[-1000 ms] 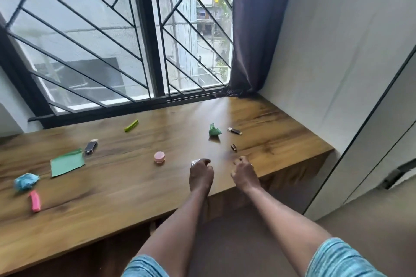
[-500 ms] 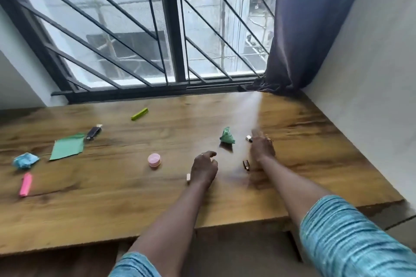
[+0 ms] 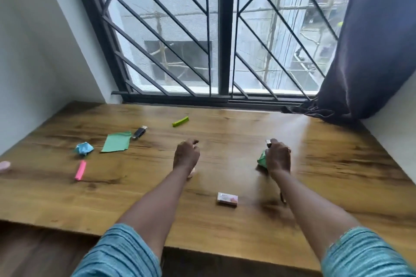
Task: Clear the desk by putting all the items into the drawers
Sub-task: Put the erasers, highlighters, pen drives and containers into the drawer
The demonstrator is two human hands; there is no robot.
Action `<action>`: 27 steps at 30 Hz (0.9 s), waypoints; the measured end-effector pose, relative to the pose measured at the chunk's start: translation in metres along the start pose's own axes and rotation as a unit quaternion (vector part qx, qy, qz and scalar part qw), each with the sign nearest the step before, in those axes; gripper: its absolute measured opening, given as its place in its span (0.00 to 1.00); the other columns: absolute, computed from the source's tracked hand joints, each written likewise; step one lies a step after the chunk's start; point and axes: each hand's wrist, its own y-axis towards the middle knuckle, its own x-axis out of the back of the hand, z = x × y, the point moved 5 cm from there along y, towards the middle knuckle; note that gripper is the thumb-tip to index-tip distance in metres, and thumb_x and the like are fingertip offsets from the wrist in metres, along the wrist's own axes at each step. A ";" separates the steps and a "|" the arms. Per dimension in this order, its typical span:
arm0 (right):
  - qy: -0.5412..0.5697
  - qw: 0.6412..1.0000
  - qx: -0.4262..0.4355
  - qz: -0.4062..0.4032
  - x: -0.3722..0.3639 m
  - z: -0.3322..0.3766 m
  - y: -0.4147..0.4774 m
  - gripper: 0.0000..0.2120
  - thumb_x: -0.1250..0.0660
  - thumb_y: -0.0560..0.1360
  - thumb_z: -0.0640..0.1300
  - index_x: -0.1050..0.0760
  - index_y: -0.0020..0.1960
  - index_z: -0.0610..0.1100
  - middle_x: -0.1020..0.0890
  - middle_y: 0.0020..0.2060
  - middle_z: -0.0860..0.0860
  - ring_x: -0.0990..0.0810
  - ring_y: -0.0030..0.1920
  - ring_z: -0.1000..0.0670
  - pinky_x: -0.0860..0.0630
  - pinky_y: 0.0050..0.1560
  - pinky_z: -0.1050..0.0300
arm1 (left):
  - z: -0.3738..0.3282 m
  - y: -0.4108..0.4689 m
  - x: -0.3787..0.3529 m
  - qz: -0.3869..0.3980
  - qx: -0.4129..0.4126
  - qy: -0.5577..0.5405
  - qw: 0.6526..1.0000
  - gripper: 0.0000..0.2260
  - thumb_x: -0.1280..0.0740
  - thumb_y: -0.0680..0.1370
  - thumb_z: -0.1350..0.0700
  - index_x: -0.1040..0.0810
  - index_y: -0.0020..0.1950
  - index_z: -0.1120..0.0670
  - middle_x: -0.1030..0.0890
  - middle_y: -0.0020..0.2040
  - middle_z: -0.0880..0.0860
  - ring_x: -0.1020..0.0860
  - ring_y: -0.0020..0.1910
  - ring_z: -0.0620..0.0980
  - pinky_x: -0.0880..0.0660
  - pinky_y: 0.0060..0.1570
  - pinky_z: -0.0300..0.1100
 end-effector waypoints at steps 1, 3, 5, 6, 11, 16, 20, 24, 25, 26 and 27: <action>0.004 1.000 0.026 0.009 -0.007 0.020 -0.001 0.12 0.40 0.74 0.32 0.24 0.54 0.35 0.19 0.47 0.35 0.21 0.51 0.36 0.25 0.48 0.50 | 0.012 0.012 0.014 -0.020 0.017 0.009 1.000 0.17 0.40 0.78 0.61 0.24 0.66 0.56 0.21 0.63 0.57 0.24 0.63 0.56 0.27 0.61 0.44; 0.009 0.997 0.066 0.025 -0.024 0.056 -0.005 0.12 0.40 0.73 0.33 0.24 0.55 0.35 0.19 0.48 0.35 0.22 0.51 0.36 0.26 0.48 0.50 | 0.044 0.037 0.038 -0.036 0.058 0.035 0.997 0.16 0.39 0.78 0.60 0.24 0.65 0.58 0.21 0.62 0.60 0.23 0.61 0.58 0.26 0.58 0.46; 0.013 0.995 0.094 0.036 -0.043 0.086 -0.011 0.12 0.40 0.74 0.33 0.24 0.55 0.35 0.19 0.48 0.35 0.22 0.51 0.36 0.27 0.48 0.50 | 0.079 0.067 0.057 -0.035 0.094 0.045 0.994 0.17 0.37 0.76 0.60 0.25 0.65 0.58 0.22 0.61 0.61 0.24 0.60 0.60 0.26 0.58 0.47; 0.014 0.993 0.110 0.046 -0.055 0.100 -0.013 0.12 0.40 0.74 0.33 0.24 0.56 0.35 0.19 0.49 0.36 0.22 0.51 0.36 0.27 0.48 0.50 | 0.097 0.083 0.066 -0.036 0.111 0.042 0.992 0.17 0.37 0.75 0.60 0.25 0.64 0.57 0.22 0.62 0.60 0.25 0.61 0.60 0.26 0.59 0.48; 0.032 0.985 0.148 0.086 -0.103 0.143 -0.010 0.14 0.40 0.74 0.34 0.25 0.59 0.38 0.20 0.50 0.37 0.24 0.53 0.36 0.28 0.49 0.51 | 0.150 0.143 0.083 -0.013 0.170 0.108 0.980 0.23 0.43 0.80 0.46 0.34 0.69 0.61 0.31 0.68 0.63 0.35 0.68 0.62 0.33 0.65 0.50; 0.032 0.985 0.137 0.102 -0.125 0.149 -0.002 0.14 0.40 0.75 0.34 0.25 0.58 0.40 0.20 0.48 0.39 0.25 0.52 0.38 0.29 0.47 0.52 | 0.172 0.174 0.066 0.051 0.153 0.177 0.971 0.24 0.47 0.82 0.49 0.47 0.77 0.53 0.37 0.73 0.59 0.38 0.71 0.59 0.35 0.67 0.50; 0.024 0.985 0.136 0.105 -0.129 0.147 0.001 0.14 0.39 0.73 0.33 0.26 0.58 0.40 0.20 0.47 0.40 0.24 0.51 0.37 0.29 0.46 0.51 | 0.171 0.182 0.059 0.030 0.121 0.201 0.972 0.21 0.50 0.82 0.59 0.42 0.75 0.50 0.33 0.70 0.59 0.34 0.68 0.58 0.31 0.63 0.48; 0.019 0.987 0.131 0.094 -0.118 0.142 -0.005 0.15 0.39 0.73 0.32 0.25 0.58 0.39 0.19 0.46 0.38 0.25 0.51 0.37 0.28 0.45 0.51 | 0.173 0.171 0.053 0.004 0.098 0.157 0.983 0.21 0.51 0.82 0.49 0.34 0.72 0.54 0.28 0.67 0.60 0.30 0.65 0.60 0.31 0.62 0.51; 0.019 0.987 0.132 0.092 -0.114 0.142 -0.008 0.15 0.39 0.73 0.32 0.26 0.58 0.38 0.19 0.46 0.38 0.25 0.50 0.36 0.28 0.45 0.51 | 0.171 0.165 0.052 -0.005 0.097 0.156 0.983 0.23 0.52 0.82 0.45 0.32 0.72 0.53 0.29 0.68 0.60 0.30 0.65 0.60 0.32 0.64 0.52; 0.018 0.986 0.135 0.092 -0.109 0.141 -0.013 0.14 0.39 0.73 0.32 0.26 0.58 0.38 0.19 0.46 0.38 0.25 0.50 0.36 0.28 0.45 0.50 | 0.167 0.156 0.051 -0.011 0.095 0.167 0.981 0.23 0.51 0.82 0.44 0.32 0.71 0.53 0.29 0.68 0.60 0.30 0.65 0.61 0.33 0.65 0.53; 0.016 0.986 0.139 0.091 -0.103 0.142 -0.019 0.14 0.39 0.73 0.32 0.26 0.58 0.38 0.19 0.46 0.37 0.25 0.51 0.36 0.28 0.45 0.50 | 0.164 0.147 0.053 -0.025 0.099 0.171 0.980 0.21 0.50 0.82 0.46 0.32 0.71 0.52 0.28 0.67 0.60 0.30 0.65 0.61 0.33 0.65 0.53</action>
